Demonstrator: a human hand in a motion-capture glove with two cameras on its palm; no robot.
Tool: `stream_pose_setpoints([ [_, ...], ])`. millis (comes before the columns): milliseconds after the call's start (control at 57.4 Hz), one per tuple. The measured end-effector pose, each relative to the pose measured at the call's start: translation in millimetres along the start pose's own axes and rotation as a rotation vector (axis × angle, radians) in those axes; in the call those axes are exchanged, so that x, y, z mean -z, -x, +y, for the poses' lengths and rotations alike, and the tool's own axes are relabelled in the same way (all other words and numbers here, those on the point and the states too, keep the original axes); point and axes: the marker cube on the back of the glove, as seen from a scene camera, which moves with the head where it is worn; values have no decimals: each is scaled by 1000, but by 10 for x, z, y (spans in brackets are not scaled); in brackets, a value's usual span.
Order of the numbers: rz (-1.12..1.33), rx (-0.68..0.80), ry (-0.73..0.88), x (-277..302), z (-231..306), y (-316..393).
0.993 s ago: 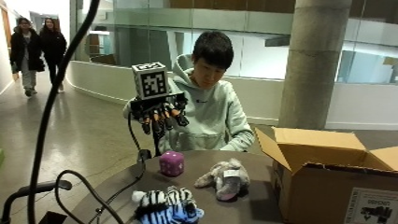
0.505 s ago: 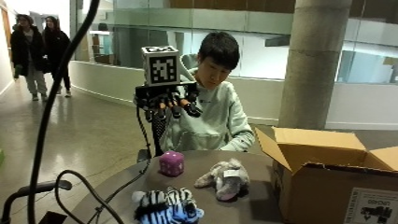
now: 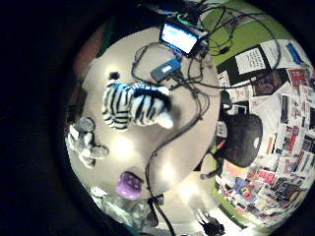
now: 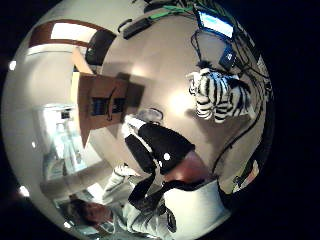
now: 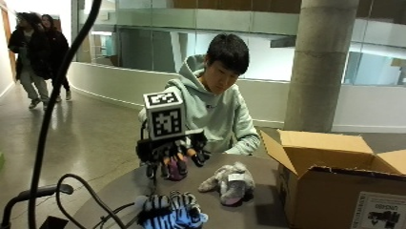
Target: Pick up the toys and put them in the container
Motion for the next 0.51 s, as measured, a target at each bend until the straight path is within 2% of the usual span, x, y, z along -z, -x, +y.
stream_pose_setpoints([
  [244, 17, -119, 221, -857, -150, -194],
  [505, 16, -133, 2, -1165, -184, -287],
])
